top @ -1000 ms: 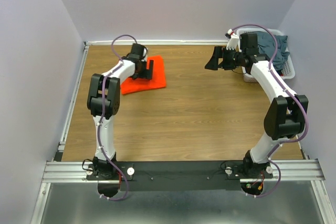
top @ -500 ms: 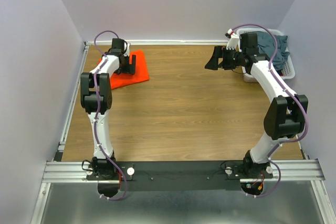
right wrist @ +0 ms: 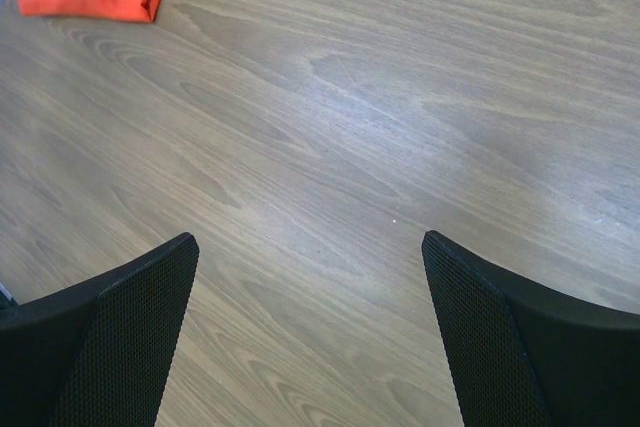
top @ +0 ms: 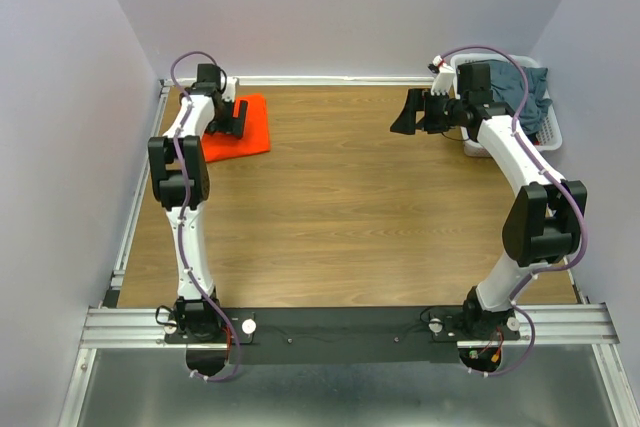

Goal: Fold and stack the t-shirts
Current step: Neatly place the folded tshirt to the corner

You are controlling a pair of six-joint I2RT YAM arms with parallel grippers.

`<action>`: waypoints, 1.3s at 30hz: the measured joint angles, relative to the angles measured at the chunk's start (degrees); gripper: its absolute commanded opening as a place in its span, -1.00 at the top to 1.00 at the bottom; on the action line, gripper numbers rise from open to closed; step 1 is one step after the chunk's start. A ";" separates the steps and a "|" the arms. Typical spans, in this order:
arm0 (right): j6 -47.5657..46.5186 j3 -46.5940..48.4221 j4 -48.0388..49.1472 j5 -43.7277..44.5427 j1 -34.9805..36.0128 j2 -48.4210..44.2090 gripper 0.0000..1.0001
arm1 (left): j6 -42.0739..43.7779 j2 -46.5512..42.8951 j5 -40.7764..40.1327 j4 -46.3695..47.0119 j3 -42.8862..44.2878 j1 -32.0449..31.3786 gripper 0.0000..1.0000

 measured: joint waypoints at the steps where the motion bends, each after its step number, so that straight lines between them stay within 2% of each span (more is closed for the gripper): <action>1: -0.04 0.00 0.00 -0.02 0.02 0.00 -1.00 | 0.81 0.66 -0.02 -0.79 1.25 0.37 -0.93; 13: -0.31 0.00 -0.11 0.00 0.02 0.02 -1.00 | 8.33 9.94 -2.47 -5.60 18.32 3.63 -0.95; 25: -0.31 0.00 -0.20 -0.02 0.00 0.04 -1.00 | 16.63 9.79 -6.08 -2.89 18.21 6.54 -0.97; 30: -0.28 0.09 -0.33 -0.04 0.02 0.04 -1.00 | 19.37 6.93 -6.10 -3.45 17.05 6.43 -0.97; 34: -0.26 0.96 -0.76 -0.13 0.02 0.04 -1.00 | 20.41 0.98 -6.10 -4.31 16.52 6.14 -0.97; 39: -0.26 1.42 -0.90 -0.61 0.00 0.04 -1.00 | 20.59 -13.07 -4.63 -3.82 7.06 6.60 -0.97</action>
